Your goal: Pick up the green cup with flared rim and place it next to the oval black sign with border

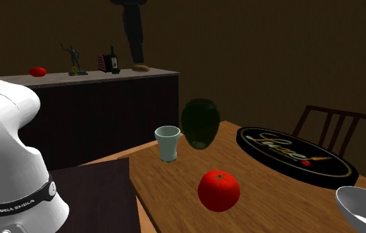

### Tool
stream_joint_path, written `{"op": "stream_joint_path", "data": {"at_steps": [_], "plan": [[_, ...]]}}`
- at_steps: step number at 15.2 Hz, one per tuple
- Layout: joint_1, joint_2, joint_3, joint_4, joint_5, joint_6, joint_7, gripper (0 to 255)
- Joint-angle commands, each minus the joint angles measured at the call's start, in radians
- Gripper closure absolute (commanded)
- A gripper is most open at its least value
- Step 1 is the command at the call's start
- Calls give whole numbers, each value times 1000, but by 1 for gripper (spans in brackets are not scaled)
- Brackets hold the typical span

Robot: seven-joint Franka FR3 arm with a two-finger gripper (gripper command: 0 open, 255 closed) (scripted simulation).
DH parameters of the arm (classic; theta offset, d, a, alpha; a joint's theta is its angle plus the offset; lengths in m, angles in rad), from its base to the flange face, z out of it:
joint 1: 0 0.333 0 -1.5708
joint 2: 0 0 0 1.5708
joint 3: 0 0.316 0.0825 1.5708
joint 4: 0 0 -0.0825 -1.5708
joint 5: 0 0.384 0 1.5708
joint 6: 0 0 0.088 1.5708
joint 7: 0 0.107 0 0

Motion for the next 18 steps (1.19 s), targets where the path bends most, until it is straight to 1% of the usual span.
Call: {"op": "stream_joint_path", "data": {"at_steps": [1, 6, 10, 14, 18], "plan": [[0, 0, 0, 0, 0, 0, 0, 0], [22, 24, 36, -139, 36, 179, 20, 0], [45, 74, 66, -229, 67, 331, 33, 0], [72, 155, 97, -295, 101, 493, 44, 0], [101, 267, 128, -337, 138, 661, 51, 0]]}}
